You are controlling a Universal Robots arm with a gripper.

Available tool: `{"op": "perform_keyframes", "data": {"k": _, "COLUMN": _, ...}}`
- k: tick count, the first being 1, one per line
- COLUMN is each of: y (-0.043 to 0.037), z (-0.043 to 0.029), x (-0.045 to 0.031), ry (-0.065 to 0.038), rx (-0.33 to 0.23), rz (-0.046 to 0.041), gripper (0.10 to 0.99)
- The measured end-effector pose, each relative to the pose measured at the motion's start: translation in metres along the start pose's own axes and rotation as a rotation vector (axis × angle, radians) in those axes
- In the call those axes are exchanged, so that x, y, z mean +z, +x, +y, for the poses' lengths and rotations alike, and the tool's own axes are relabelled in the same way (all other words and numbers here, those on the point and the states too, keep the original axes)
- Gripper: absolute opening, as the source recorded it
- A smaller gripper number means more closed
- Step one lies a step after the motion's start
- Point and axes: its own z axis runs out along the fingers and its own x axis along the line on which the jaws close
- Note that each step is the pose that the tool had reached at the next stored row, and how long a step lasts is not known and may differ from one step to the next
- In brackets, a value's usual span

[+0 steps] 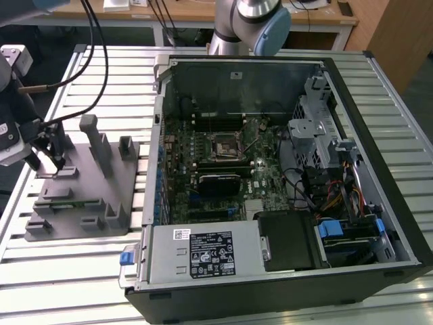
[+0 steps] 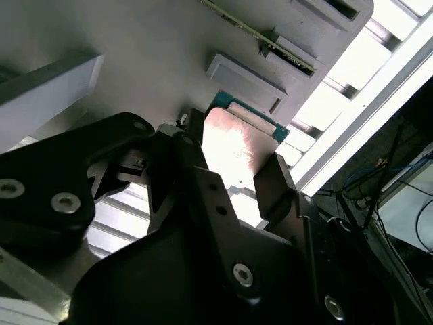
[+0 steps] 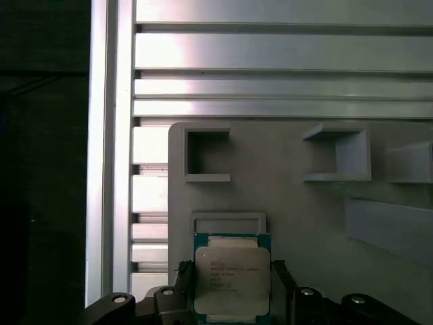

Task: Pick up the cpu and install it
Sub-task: 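Pick up the cpu and move it towards the insertion slot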

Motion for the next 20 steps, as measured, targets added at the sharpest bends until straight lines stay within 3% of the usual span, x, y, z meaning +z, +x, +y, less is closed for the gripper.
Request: {"op": "perform_keyframes", "data": {"k": 20, "y": -0.0006, "z": 0.0027, "x": -0.0522, "ry": 0.0, "rx": 0.0, "rz": 0.0, "gripper": 0.541}}
